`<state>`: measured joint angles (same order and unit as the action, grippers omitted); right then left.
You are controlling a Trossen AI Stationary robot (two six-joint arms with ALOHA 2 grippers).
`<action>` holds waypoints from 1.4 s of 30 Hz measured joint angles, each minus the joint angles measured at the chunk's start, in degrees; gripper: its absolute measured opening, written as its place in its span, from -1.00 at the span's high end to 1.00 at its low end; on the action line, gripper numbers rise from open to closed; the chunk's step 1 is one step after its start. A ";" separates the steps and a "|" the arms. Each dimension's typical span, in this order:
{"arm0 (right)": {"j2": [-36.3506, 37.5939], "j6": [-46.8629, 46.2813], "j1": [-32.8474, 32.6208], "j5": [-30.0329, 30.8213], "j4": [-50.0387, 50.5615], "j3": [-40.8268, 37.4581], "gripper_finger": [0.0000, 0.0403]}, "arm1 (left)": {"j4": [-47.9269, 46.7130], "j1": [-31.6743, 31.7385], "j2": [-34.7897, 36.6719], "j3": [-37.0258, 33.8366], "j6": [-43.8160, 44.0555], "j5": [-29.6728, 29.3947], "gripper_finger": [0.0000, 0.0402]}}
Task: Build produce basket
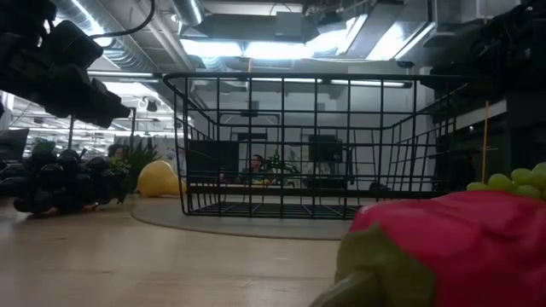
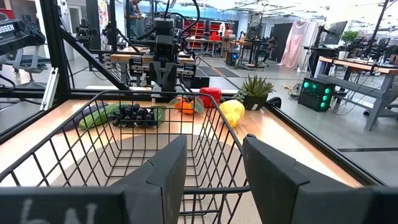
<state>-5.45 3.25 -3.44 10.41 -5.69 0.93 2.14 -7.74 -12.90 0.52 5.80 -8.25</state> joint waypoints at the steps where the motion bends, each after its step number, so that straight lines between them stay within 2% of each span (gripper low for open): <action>1: -0.01 0.06 0.02 0.00 0.00 0.00 0.21 | 0.00 -0.01 0.01 0.01 0.01 0.00 1.00; 12: -0.02 0.00 0.02 0.00 0.00 0.00 0.21 | -0.01 0.01 0.02 0.00 -0.60 -0.07 1.00; 17: -0.02 0.00 0.01 0.00 0.00 0.02 0.21 | 3.32 0.02 -0.01 -0.01 -12.52 -4.74 1.00; 20: -0.02 0.09 0.01 0.00 0.00 0.00 0.21 | 6.25 0.01 -0.01 -0.01 -13.96 -4.47 1.00; 24: -0.02 0.00 0.02 0.00 0.00 0.00 0.21 | 13.83 0.02 -0.01 -0.01 -13.96 -4.28 1.00; 28: -0.02 0.04 0.00 0.00 0.00 0.00 0.21 | 27.23 0.02 0.02 -0.01 -13.46 -4.31 1.00; 33: -0.01 8.93 0.01 0.04 -1.03 0.02 0.21 | 43.68 0.00 0.06 0.05 -13.91 -4.31 1.00; 37: -0.02 9.05 0.00 0.04 -0.46 0.02 0.21 | 51.29 -0.01 0.04 0.03 -15.48 -4.57 1.00; 42: -0.02 9.05 0.02 0.02 -0.73 0.02 0.21 | 52.63 0.00 0.04 0.03 -15.15 -4.59 1.00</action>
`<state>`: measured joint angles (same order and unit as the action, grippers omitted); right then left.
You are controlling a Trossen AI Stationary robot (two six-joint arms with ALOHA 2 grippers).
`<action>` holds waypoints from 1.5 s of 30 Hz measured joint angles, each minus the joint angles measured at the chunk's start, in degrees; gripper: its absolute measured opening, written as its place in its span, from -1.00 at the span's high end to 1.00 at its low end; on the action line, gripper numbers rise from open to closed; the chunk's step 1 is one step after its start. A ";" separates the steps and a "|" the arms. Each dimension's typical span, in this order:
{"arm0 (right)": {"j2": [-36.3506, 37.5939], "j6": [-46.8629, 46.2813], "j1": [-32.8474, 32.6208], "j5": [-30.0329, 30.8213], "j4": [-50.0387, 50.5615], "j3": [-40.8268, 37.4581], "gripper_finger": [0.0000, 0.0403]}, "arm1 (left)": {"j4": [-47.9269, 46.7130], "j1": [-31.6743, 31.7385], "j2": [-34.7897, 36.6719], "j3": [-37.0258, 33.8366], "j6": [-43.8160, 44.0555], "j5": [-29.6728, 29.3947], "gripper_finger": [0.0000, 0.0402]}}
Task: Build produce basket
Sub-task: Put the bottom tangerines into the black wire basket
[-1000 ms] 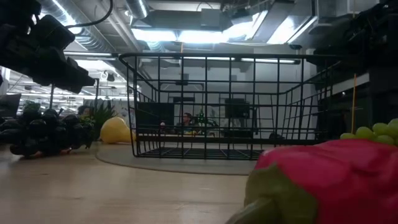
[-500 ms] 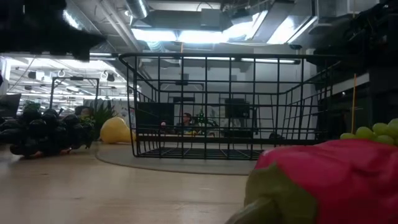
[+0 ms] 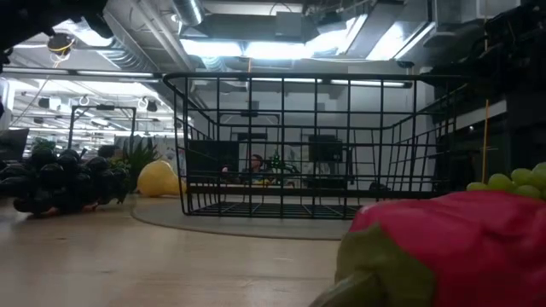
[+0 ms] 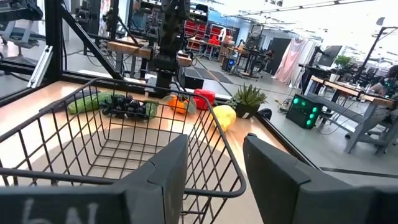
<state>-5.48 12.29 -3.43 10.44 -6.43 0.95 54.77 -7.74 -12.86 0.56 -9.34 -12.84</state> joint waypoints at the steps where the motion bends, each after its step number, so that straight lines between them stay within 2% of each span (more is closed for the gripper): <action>1: 0.00 -0.13 -0.01 0.00 -0.44 0.00 0.21 | -0.01 -0.01 0.00 0.00 -0.08 0.00 1.00; 8: 0.00 -16.33 -0.02 0.38 -7.99 -0.01 0.21 | -0.01 0.01 0.00 0.00 -1.49 0.00 1.00; 12: 0.00 -19.53 0.00 13.21 -12.49 0.04 0.21 | -0.07 -0.01 0.00 -0.02 -1.72 -0.06 1.00; 16: -0.02 -25.81 0.00 22.74 -12.56 0.02 0.21 | -0.01 -0.01 0.00 -0.02 -2.20 -0.33 1.00; 19: -0.02 -26.90 0.00 28.03 -12.31 0.02 0.21 | -0.05 -0.01 0.00 -0.02 -3.44 -1.24 1.00; 26: -0.02 -26.30 0.00 35.97 -12.18 0.02 0.21 | -0.29 -0.01 -0.02 -0.02 -3.29 -3.13 1.00; 33: -0.04 -26.67 0.00 35.59 -15.20 0.00 0.21 | -1.10 -0.01 -0.19 1.44 -1.02 -3.48 1.00; 36: -0.02 -24.02 0.00 33.89 -17.39 0.00 0.21 | -11.71 -0.01 -2.21 6.17 0.62 -9.41 1.00; 40: -0.04 -20.46 -0.02 31.12 -13.63 2.68 0.21 | -30.73 0.01 -7.81 14.62 5.68 -25.05 1.00; 43: -0.44 -21.61 -0.02 32.70 -1.03 9.26 0.21 | -38.10 0.00 -11.36 18.77 8.98 -36.34 1.00; 45: -1.75 -25.87 -0.02 33.42 10.76 15.64 0.21 | -38.98 0.01 -13.11 20.40 9.03 -41.59 1.00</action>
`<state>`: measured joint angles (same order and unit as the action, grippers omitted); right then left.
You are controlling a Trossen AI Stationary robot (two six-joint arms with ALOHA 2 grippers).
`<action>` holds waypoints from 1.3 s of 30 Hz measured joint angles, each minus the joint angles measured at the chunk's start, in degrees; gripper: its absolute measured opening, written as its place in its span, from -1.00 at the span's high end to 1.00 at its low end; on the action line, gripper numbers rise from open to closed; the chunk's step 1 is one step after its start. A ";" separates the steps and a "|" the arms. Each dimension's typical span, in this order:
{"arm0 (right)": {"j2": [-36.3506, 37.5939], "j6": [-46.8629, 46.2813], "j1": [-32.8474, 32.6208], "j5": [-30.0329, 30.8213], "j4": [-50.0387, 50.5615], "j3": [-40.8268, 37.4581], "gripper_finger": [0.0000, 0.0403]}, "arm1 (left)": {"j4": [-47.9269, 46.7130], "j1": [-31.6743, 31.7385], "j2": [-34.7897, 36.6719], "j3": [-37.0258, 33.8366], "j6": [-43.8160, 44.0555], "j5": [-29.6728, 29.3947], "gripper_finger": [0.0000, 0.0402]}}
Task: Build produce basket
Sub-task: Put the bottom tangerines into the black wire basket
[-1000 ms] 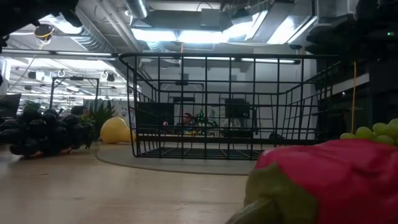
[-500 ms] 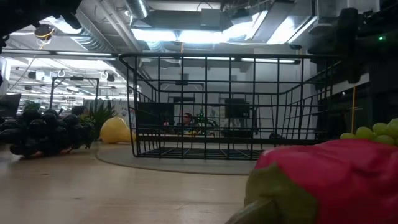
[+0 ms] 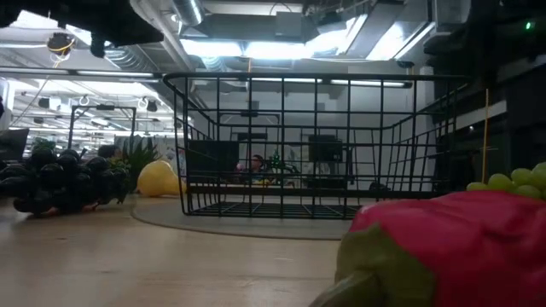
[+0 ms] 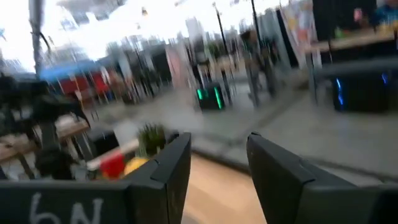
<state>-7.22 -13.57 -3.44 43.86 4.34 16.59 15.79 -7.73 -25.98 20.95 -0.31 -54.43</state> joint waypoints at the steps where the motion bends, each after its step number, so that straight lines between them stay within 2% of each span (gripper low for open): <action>1: -1.24 -3.02 0.00 -0.05 5.97 3.59 0.21 | -0.05 0.00 -0.50 0.32 -0.18 -1.64 1.00; 4: -6.69 -17.09 0.02 -0.92 26.52 14.21 0.21 | -0.28 0.00 -1.09 0.59 -0.22 -3.30 1.00; 9: -20.04 -43.46 0.02 -12.46 57.46 27.78 0.21 | -0.35 -0.02 -1.09 0.59 -0.16 -3.32 1.00; 12: -28.54 -50.48 0.02 -22.60 69.91 31.80 0.21 | -0.35 -0.02 -1.09 0.59 -0.16 -3.34 1.00; 14: -33.47 -50.77 0.02 -30.45 74.04 33.37 0.21 | -0.35 -0.02 -1.09 0.59 -0.22 -3.34 1.00; 18: -41.28 -43.51 0.01 -43.98 71.80 33.84 0.21 | -0.36 -0.02 -1.07 0.59 -0.24 -3.37 1.00; 23: -50.01 -32.96 0.00 -50.82 64.75 31.68 0.21 | -0.37 -0.01 -1.07 0.59 -0.27 -3.40 1.00; 26: -54.55 -29.71 -0.21 -55.35 61.08 29.86 0.21 | -0.37 -0.02 -1.07 0.59 -0.27 -3.41 1.00; 33: -61.49 -29.41 -0.53 -58.97 56.74 28.08 0.21 | -0.37 -0.01 -1.07 0.61 -0.33 -3.43 1.00; 39: -60.29 -29.32 -5.18 -58.60 56.36 28.66 0.21 | -0.37 0.00 -1.07 0.61 -2.21 -3.43 1.00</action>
<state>-67.51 -42.89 -8.62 -14.74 60.69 45.25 15.42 -7.73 -27.05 21.56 -2.52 -57.87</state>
